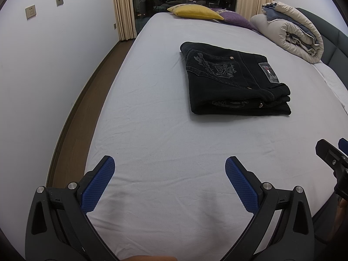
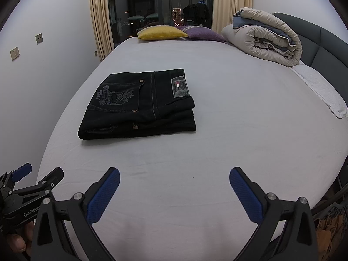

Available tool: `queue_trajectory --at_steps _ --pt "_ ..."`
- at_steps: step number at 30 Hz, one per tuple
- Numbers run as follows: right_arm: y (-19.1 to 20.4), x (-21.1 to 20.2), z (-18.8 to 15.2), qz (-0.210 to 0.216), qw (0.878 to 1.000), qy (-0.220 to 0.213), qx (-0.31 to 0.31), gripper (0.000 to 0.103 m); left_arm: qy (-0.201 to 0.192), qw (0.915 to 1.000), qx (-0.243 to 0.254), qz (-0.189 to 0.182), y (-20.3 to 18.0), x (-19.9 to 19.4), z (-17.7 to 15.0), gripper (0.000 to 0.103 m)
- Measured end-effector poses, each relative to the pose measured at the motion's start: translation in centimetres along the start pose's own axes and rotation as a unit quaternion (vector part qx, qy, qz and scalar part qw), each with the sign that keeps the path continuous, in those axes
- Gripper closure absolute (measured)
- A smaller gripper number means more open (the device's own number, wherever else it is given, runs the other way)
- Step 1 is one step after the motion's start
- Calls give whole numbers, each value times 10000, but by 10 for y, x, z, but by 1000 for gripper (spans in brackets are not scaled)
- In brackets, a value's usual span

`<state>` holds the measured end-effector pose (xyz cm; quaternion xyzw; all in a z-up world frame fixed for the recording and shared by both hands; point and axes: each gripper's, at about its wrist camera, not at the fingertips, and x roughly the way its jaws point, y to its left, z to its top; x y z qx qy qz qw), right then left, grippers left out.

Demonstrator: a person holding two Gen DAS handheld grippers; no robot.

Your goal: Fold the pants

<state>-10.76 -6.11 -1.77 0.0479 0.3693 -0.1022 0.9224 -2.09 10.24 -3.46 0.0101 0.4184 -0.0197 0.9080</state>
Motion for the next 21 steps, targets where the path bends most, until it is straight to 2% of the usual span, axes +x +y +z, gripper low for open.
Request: queue_trajectory --at_steps 21 --pt "3 2 -4 18 10000 20 0 0 70 10000 -4 -55 0 3 -1 0"
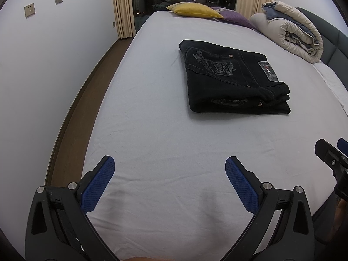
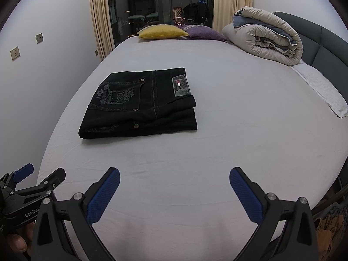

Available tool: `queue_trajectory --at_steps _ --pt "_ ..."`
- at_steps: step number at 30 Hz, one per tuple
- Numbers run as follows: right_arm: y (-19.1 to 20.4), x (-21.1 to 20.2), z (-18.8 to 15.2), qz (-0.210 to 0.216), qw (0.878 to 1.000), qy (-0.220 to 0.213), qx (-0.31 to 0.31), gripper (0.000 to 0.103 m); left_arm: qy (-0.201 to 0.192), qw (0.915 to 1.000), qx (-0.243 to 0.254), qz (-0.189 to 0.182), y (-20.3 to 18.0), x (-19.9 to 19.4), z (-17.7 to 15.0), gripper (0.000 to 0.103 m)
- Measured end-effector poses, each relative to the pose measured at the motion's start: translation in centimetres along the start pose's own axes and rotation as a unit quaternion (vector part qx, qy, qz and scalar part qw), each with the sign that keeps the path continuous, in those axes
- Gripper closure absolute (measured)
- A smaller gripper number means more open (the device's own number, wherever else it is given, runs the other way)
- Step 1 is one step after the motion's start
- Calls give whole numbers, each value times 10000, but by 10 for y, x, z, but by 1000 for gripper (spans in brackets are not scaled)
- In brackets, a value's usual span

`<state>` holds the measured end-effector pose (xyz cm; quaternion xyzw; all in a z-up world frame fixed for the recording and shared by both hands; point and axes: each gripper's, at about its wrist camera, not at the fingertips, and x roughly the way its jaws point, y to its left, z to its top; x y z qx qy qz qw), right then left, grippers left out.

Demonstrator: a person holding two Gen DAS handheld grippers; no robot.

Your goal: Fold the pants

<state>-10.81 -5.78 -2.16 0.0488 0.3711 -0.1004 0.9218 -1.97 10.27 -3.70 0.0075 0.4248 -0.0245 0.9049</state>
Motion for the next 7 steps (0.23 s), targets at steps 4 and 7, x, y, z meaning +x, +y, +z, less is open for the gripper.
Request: queue_trajectory --at_steps 4,7 --pt "-1 1 -1 23 10000 23 2 0 -58 10000 8 -16 1 -1 1 0" --pt "-2 3 -2 46 10000 38 20 0 -100 9999 19 7 1 -3 1 0"
